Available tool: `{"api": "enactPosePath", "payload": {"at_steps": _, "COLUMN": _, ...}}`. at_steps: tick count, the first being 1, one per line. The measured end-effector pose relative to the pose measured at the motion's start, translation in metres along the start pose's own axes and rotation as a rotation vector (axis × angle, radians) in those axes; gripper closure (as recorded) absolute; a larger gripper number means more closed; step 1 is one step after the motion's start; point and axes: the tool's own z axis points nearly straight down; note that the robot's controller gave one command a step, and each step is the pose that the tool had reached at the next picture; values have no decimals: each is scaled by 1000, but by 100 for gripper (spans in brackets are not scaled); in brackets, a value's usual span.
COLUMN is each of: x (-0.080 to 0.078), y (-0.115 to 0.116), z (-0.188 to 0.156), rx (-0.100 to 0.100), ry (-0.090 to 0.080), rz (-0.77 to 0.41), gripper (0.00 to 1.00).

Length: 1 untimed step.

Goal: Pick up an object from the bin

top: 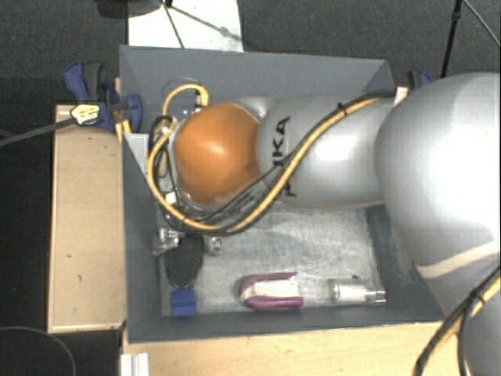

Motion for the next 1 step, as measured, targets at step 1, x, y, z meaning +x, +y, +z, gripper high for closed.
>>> {"api": "enactPosePath", "payload": {"at_steps": 1, "x": 1, "y": -1, "z": -1, "rx": -2, "ry": -2, "rz": 9, "gripper": 0}}
